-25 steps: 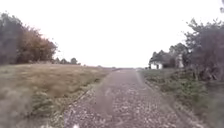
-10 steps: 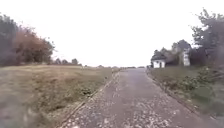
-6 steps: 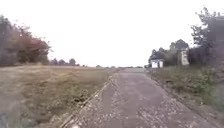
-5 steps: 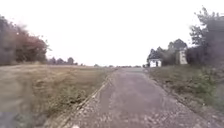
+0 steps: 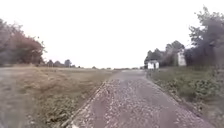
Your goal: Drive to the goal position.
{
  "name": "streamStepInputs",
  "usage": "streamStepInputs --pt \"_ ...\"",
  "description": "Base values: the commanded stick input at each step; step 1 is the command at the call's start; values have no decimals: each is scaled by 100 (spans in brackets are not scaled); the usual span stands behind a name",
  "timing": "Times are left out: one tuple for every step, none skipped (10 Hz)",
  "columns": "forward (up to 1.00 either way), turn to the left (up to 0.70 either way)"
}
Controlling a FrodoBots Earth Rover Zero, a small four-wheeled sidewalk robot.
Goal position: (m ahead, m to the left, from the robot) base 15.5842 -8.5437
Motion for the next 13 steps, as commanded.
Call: streamStepInputs --pt "100 0" --pt "100 0" --pt "100 -5" --pt "100 -14" --pt "100 -40" --pt "100 -40" --pt "100 -39" --pt "100 -31" --pt "100 -23" --pt "100 -13" --pt "100 -2" --pt "100 0" --pt "100 0"
